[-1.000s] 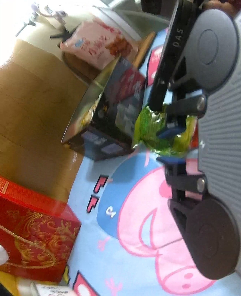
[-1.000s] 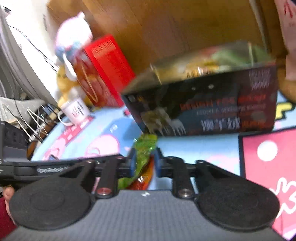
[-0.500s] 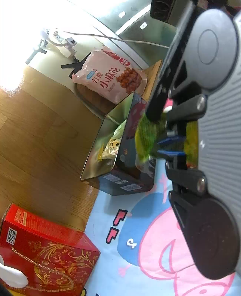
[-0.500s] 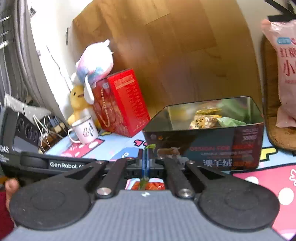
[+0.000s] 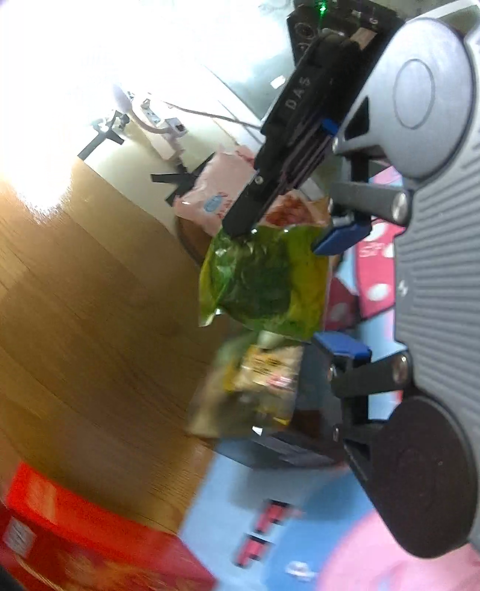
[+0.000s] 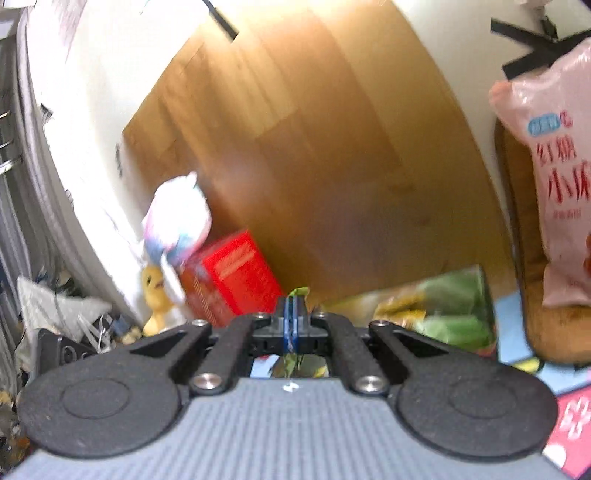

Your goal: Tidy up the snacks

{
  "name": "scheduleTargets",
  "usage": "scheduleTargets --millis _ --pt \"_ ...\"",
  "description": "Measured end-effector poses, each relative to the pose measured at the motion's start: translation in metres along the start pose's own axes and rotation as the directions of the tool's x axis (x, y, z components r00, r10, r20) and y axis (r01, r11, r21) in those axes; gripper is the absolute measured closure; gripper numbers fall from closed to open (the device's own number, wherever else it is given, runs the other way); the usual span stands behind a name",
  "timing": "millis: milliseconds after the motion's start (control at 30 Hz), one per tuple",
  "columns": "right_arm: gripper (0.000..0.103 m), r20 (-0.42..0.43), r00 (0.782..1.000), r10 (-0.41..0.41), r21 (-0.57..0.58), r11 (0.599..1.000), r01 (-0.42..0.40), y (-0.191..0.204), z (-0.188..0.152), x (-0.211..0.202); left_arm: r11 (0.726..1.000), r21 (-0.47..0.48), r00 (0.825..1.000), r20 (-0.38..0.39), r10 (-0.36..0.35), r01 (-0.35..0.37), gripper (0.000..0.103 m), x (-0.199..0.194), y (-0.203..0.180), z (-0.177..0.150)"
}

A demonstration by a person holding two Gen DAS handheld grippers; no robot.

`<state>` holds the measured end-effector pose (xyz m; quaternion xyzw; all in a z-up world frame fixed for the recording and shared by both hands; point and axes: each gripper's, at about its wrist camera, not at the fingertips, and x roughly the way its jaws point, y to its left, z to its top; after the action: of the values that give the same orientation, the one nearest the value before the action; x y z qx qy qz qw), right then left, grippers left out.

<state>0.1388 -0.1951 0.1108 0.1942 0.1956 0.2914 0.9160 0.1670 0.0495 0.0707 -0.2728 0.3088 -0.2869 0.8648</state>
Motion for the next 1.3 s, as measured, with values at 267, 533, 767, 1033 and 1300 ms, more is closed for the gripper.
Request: scheduleTargets --millis 267,533,767,1033,1300 --pt "0.097 0.004 0.988 -0.158 -0.065 0.985 0.157 -0.033 0.008 0.040 0.978 0.133 0.986 0.013 0.164 -0.164 0.057 0.055 -0.021 0.025" --pt "0.063 0.004 0.949 -0.315 -0.120 0.942 0.313 -0.048 -0.021 0.046 0.973 0.155 0.985 -0.001 0.173 -0.171 0.056 0.044 -0.017 0.007" --pt "0.061 0.048 0.964 -0.263 -0.095 0.959 0.266 -0.029 -0.038 -0.006 0.970 0.180 0.986 0.031 0.162 -0.164 0.053 -0.015 -0.017 -0.022" --pt "0.039 -0.236 0.967 -0.091 -0.126 0.990 0.063 -0.010 -0.123 -0.066 0.978 0.172 0.985 -0.107 0.135 -0.116 0.053 -0.052 -0.008 -0.084" --pt "0.013 -0.290 0.934 -0.208 -0.427 0.902 0.068 0.052 -0.172 -0.091 0.957 0.276 0.962 -0.224 0.156 -0.091 0.055 -0.012 -0.035 -0.112"
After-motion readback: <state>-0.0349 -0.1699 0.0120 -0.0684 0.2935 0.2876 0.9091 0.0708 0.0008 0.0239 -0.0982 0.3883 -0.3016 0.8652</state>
